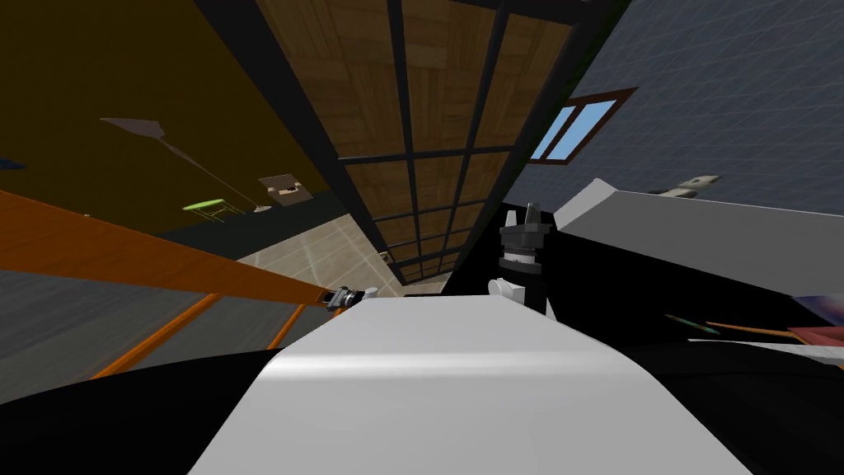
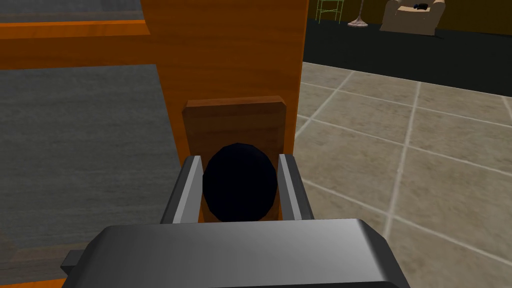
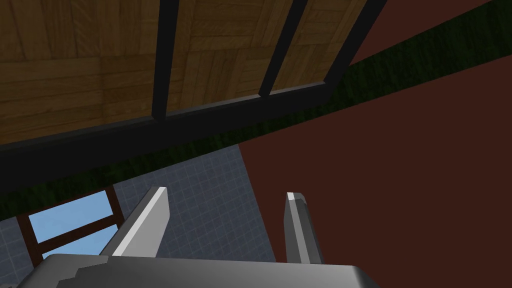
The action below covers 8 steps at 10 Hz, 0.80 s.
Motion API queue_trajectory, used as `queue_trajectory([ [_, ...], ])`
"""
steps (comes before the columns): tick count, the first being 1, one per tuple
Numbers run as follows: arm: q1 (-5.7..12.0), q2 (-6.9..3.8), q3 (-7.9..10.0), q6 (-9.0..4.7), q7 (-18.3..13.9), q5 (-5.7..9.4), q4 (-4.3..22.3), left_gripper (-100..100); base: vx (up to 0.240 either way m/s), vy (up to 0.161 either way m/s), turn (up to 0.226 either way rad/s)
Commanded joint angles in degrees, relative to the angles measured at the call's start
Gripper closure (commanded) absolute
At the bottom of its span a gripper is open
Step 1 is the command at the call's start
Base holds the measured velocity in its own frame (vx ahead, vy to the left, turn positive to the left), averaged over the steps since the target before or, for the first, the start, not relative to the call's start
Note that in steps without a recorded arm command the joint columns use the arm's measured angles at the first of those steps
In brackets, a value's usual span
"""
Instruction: Push the door open
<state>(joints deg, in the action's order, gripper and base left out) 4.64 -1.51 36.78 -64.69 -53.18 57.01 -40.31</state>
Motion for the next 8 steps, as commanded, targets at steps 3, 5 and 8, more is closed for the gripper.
queue_trajectory([
  [3, 1.07, -0.89, 3.29, -3.28, 0.8, 2.16, 1.8, 100, -0.017, 0.095, -0.148],
  [5, 1.56, -0.72, 4.8, -4.57, 1.5, 3.27, 2.2, 100, -0.013, 0.096, -0.136],
  [8, 2.29, -0.33, 6.86, -6.33, 2.3, 4.79, 2.8, 100, -0.012, 0.088, -0.115],
])
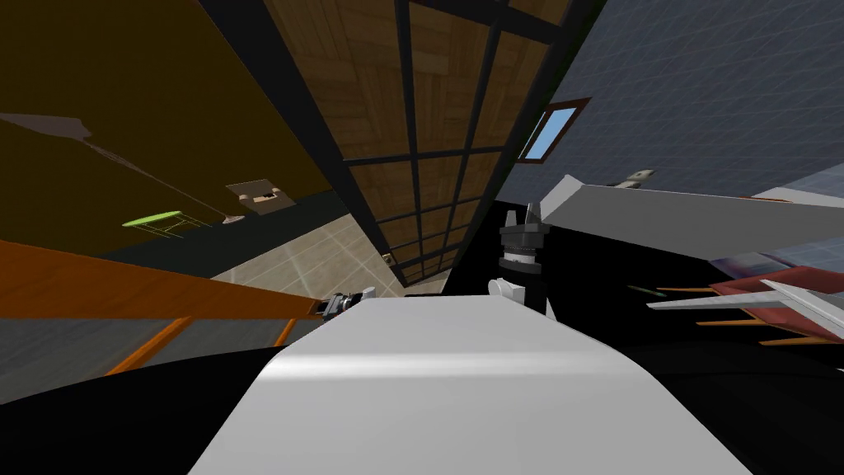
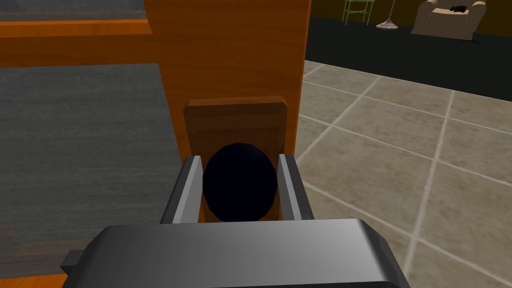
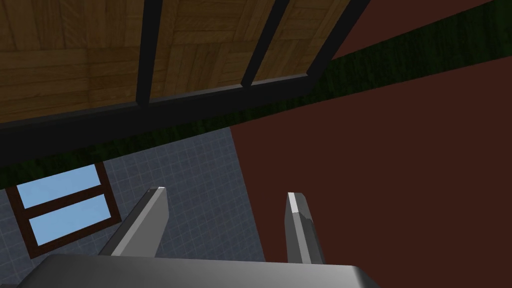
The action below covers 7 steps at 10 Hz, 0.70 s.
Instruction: Push the door open
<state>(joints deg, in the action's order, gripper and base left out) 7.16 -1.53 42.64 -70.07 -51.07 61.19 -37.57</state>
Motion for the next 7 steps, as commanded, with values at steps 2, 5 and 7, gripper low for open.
queue_trajectory([
  [2, 0.46, 0.16, 2.68, -2.4, 0.9, 1.87, 0.5, 100, -0.018, 0.118, -0.187],
  [5, 0.98, 0.66, 3.7, -2.99, 1.1, 2.73, 0.9, 100, -0.008, 0.107, -0.129],
  [7, 0.74, -0.76, 5.53, -4.31, 1.6, 4.32, 1.0, 100, -0.028, 0.148, -0.049],
])
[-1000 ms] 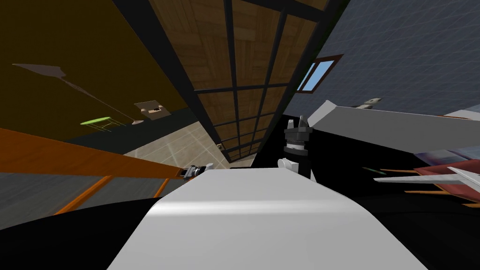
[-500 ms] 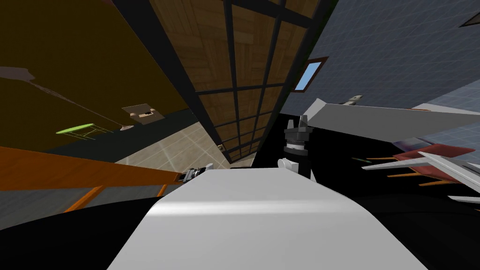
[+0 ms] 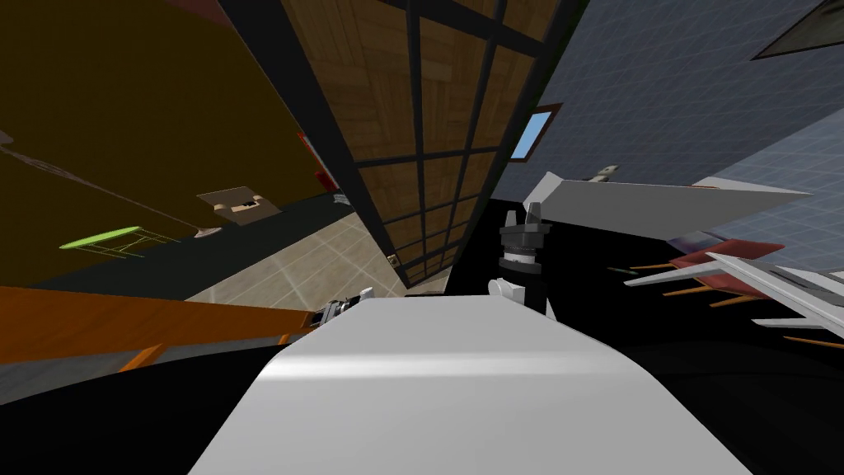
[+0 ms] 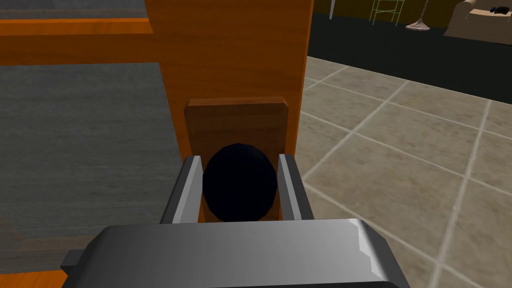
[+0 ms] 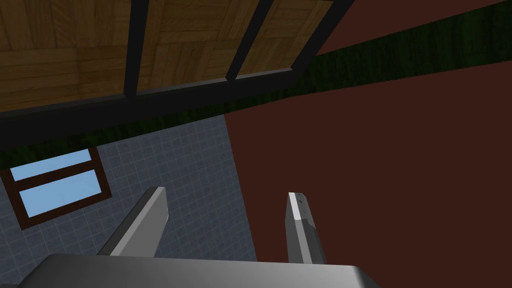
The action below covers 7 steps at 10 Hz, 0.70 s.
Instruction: Push the door open
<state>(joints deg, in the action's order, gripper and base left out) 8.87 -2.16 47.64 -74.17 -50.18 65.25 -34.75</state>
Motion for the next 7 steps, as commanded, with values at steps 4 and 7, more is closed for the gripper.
queue_trajectory([
  [4, -1.06, -0.81, 1.98, -1.18, 1.0, 1.59, -1.7, 100, 0.008, 0.12, -0.012],
  [7, -1.11, -1.18, 4.64, -2.96, 1.5, 4.06, -1.6, 100, 0.006, 0.183, -0.038],
])
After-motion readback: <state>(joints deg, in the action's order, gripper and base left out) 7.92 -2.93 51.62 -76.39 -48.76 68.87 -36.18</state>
